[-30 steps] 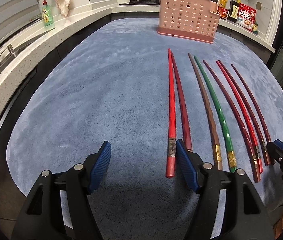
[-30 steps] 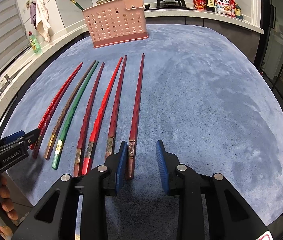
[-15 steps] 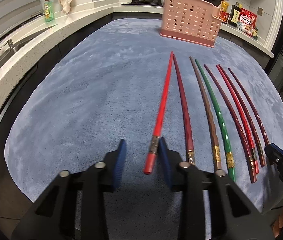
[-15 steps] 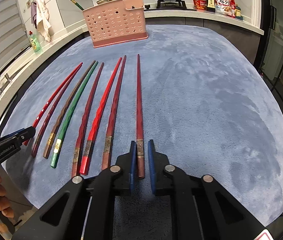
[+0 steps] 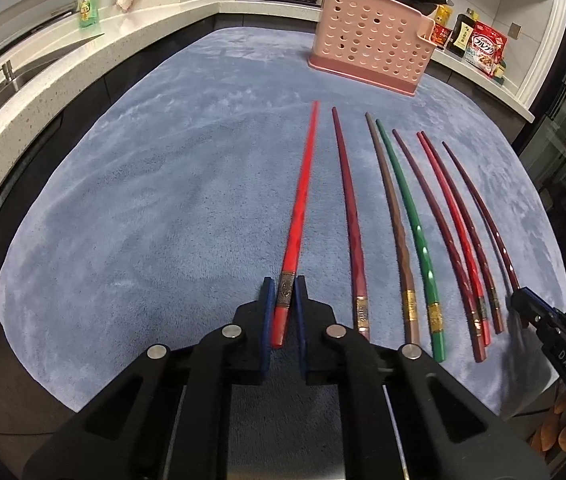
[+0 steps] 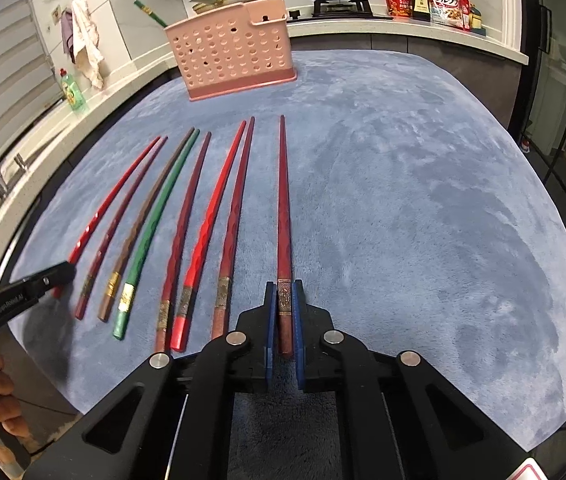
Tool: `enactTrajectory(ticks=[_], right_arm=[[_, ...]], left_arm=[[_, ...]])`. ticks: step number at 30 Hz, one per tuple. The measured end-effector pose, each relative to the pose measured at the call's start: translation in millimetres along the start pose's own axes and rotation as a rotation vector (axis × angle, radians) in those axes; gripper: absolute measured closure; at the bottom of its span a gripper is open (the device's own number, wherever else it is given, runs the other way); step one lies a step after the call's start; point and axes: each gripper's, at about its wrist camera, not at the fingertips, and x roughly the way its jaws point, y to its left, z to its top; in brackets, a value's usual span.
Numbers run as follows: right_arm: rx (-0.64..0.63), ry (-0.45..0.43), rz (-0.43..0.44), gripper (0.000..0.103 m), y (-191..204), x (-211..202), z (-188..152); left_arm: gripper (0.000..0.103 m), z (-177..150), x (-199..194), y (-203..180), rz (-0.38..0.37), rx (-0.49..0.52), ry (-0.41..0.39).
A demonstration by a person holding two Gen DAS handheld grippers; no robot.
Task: Organize utensils
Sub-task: 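Lift both chopsticks over pink basket and open both tools to drop them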
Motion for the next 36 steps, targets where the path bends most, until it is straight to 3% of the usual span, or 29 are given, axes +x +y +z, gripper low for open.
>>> enactTrajectory(ticks=[15, 25, 36], right_arm=[[0.034, -0.185, 0.027, 0.096, -6.7, -60.7, 51.1], [0.057, -0.303, 0.056, 0.096, -14.4, -89.3, 102.3], [0.081, -0.383, 0.089, 0.096, -21.7, -89.4, 158.2]], left_arm=[[0.094, 39.5, -59.4, 4.7, -0.047, -0.028, -0.102], [0.095, 91.8, -86.3, -6.8, -0.028, 0.014, -0.19], [0.096, 162.9, -94.9, -11.9, -0.006, 0.023, -0.28]])
